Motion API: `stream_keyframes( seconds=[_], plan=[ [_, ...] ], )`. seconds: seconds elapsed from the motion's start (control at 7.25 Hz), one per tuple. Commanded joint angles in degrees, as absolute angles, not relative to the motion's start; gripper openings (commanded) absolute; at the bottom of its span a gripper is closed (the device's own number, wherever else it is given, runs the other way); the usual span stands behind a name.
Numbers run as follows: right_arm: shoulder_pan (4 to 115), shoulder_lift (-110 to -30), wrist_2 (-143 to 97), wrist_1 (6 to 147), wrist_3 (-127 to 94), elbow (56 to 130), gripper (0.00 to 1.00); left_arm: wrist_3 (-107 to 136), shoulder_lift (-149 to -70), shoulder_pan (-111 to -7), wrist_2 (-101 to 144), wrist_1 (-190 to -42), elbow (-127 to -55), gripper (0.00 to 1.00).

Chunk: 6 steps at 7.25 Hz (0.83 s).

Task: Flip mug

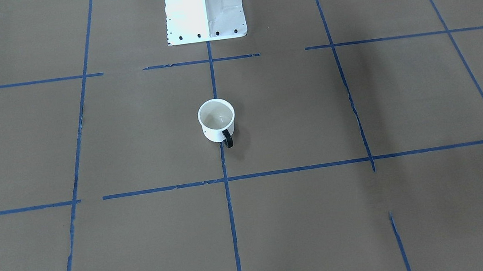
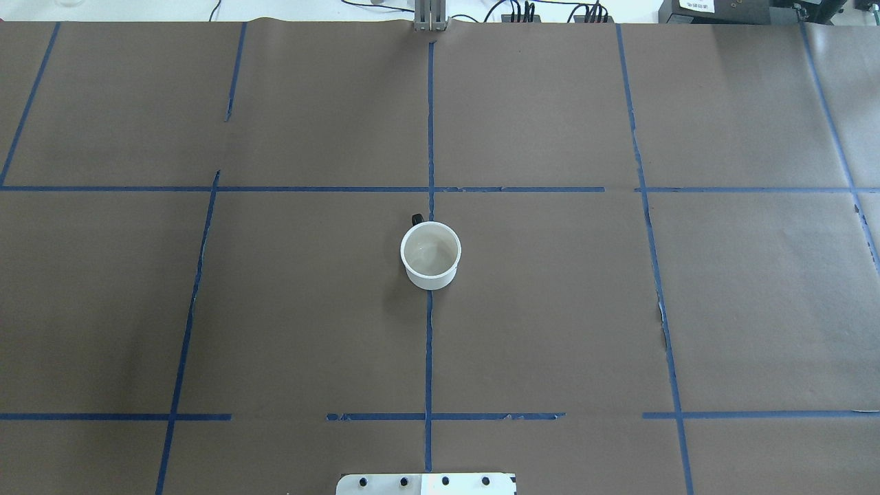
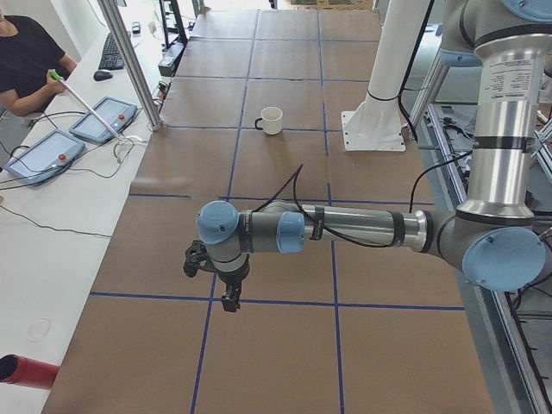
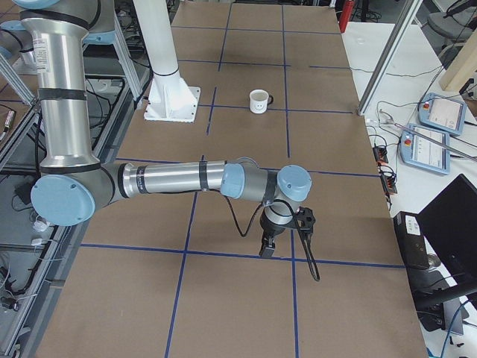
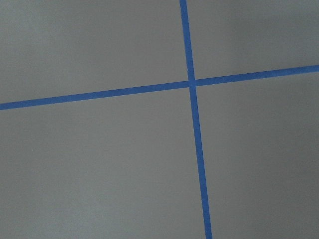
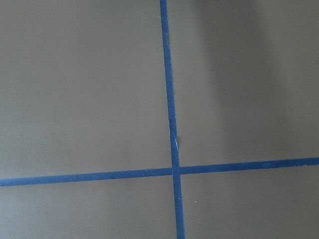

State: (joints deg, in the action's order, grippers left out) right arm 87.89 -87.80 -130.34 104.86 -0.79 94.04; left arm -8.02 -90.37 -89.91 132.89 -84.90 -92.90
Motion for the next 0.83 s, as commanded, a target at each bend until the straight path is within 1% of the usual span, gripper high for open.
stream_keyframes(
  seconds=[0.0, 0.69],
  plan=[
    [87.89, -87.80, -130.34, 104.85, -0.79, 94.04, 1.00, -8.00, -90.44, -89.91, 132.89, -84.81, -92.90, 1.00],
    [87.89, -87.80, -130.34, 104.85, -0.79, 94.04, 1.00, -8.00, -90.61, -90.44, 132.89, -84.90, -92.99, 1.00]
  ],
)
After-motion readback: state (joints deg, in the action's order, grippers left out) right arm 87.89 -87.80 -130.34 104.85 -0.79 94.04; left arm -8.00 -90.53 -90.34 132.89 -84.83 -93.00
